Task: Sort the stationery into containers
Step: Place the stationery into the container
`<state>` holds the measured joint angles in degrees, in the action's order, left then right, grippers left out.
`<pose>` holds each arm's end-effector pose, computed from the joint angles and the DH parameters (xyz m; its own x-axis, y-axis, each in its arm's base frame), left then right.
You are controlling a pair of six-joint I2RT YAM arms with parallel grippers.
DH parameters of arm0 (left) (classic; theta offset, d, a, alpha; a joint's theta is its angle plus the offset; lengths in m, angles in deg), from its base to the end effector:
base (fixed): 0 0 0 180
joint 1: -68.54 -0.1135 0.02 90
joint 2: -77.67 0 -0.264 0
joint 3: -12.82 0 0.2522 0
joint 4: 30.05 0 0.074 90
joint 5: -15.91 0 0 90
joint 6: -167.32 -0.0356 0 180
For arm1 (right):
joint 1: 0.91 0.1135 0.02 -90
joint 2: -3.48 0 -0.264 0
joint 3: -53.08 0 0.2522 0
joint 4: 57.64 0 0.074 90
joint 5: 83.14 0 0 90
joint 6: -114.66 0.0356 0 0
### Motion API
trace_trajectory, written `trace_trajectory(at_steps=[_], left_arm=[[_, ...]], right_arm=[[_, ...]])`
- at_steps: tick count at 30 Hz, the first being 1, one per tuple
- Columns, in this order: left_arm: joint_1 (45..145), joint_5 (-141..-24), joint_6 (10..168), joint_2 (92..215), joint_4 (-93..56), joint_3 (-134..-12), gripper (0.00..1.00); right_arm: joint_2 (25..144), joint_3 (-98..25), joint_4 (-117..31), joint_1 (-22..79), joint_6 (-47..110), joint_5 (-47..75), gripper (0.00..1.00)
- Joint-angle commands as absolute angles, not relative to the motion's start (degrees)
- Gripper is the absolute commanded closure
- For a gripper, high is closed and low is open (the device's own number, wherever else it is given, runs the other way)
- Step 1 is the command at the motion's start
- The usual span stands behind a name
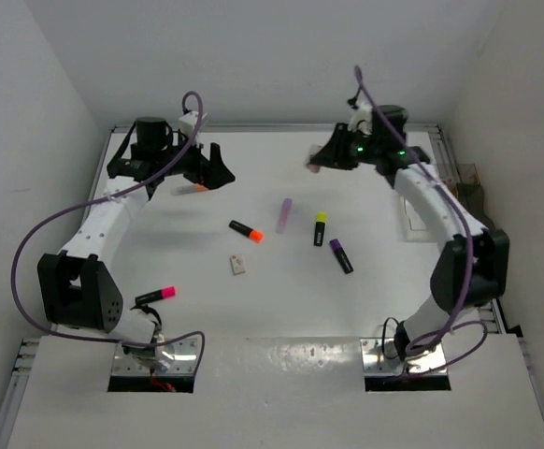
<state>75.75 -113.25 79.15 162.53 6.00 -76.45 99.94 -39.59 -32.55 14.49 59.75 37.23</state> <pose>0.3288 -0.0643 0.3425 -0.5403 0.0434 -0.8403 0.6137 0.7035 -0.3583 0.3742 0.1217 0.3086 -0.7581 0.3056 -0.5761 -0.2690 0.6582 0.7032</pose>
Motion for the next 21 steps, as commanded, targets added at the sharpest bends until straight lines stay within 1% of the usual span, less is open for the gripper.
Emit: trace_trajectory(at_steps=[1, 2, 4, 5, 6, 8, 10, 12, 13, 14, 16, 18, 21], left_arm=[[74.52, -114.52, 74.79, 159.15, 7.18, -77.24, 0.0], [74.43, -114.87, 74.51, 158.97, 7.35, -76.8, 0.0], [74.26, -116.19, 73.72, 158.7, 7.18, -76.01, 0.0], [74.17, -117.24, 73.72, 158.79, 6.83, -75.48, 0.0], [74.26, -117.68, 73.98, 158.79, 6.66, -75.21, 0.0], [74.17, -118.65, 75.39, 159.49, 5.78, -74.95, 0.0], [74.34, -119.53, 76.71, 160.28, 5.08, -74.86, 0.0], [74.34, -119.53, 78.54, 160.64, 4.46, -74.77, 0.0], [74.34, -119.53, 78.56, 160.81, 4.2, -74.77, 0.0], [74.34, -119.27, 78.73, 160.9, 4.11, -74.68, 0.0], [74.43, -118.83, 78.91, 161.16, 4.1, -74.86, 0.0], [74.61, -118.74, 78.65, 161.6, 5.07, -75.47, 0.0], [74.78, -118.3, 77.68, 162.57, 7.18, -77.4, 0.0]], right_arm=[[91.11, -45.99, -11.94, 5.81, 33.06, 39.02, 1.0], [90.84, -47.76, -2.15, 4.03, 20.31, 39.11, 1.0], [90.14, -50.84, 7.31, -0.61, 8.28, 38.51, 1.0], [89.88, -52.33, 10.66, -4.3, 3.53, 37.45, 1.0], [89.61, -52.7, 15.83, -6.16, -5.31, 36.31, 1.0], [89.52, -53.23, 19.12, -12.22, -13.44, 31.85, 1.0], [91.35, -55.5, 21.94, -18.36, -15.67, 29.81, 1.0], [94.42, -57.44, 22.21, -22.24, -14.02, 23.94, 1.0], [95.49, -59.45, 22.04, -22.87, -12.71, 21.38, 1.0], [96.63, -60.43, 21.77, -23.4, -10.26, 16.31, 1.0], [99.43, -62.8, 21.6, -24.37, -8.13, 11.71, 1.0], [100.76, -62.46, 20.02, -24.55, -5.84, 4.79, 1.0], [103.23, -60.62, 17.74, -26.82, -6.01, 0.63, 1.0]])
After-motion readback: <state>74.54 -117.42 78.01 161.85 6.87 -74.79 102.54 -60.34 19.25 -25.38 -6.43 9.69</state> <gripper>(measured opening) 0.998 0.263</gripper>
